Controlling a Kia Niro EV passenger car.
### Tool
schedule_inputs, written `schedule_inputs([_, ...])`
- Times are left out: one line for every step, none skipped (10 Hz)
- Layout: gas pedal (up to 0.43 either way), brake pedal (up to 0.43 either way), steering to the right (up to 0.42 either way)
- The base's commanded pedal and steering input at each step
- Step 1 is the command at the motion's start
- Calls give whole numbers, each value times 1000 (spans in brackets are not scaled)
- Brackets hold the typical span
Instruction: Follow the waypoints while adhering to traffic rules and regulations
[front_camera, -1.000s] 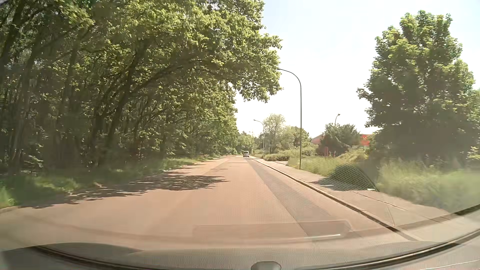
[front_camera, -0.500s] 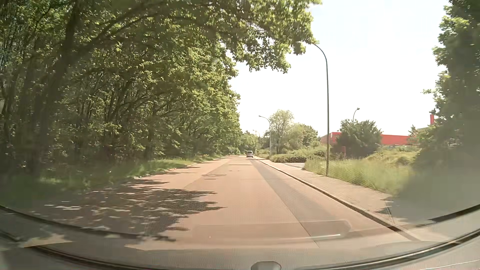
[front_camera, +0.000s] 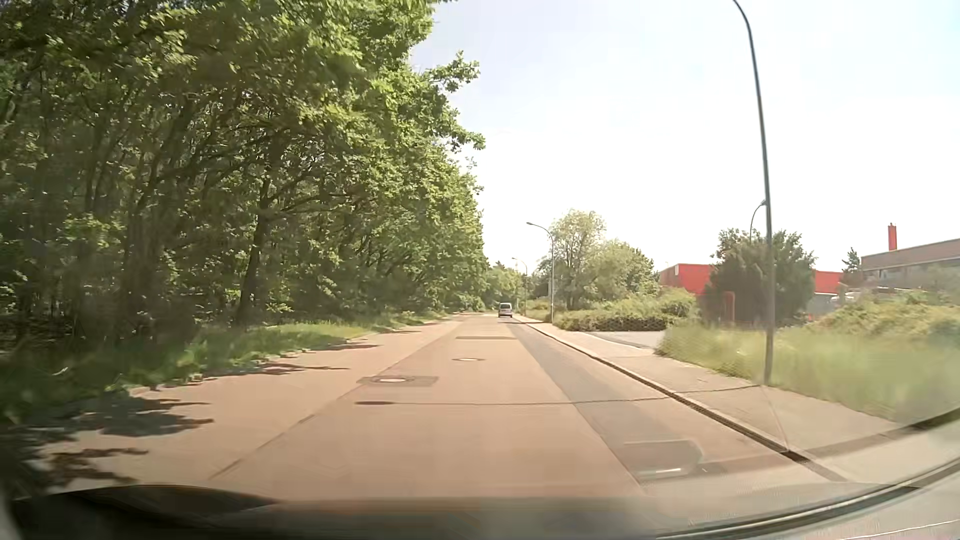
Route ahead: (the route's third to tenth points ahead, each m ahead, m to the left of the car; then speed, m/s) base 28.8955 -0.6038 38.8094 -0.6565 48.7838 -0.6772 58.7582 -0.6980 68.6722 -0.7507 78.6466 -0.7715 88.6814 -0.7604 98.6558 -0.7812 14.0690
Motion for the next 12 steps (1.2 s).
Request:
schedule_inputs([110,0,-4])
schedule_inputs([110,0,-4])
schedule_inputs([110,0,-4])
schedule_inputs([110,0,-4])
schedule_inputs([110,0,-4])
schedule_inputs([110,0,-4])
schedule_inputs([110,0,-4])
schedule_inputs([110,0,-4])
schedule_inputs([110,0,-4])
schedule_inputs([110,0,-4])
schedule_inputs([110,0,-3])
schedule_inputs([110,0,-2])
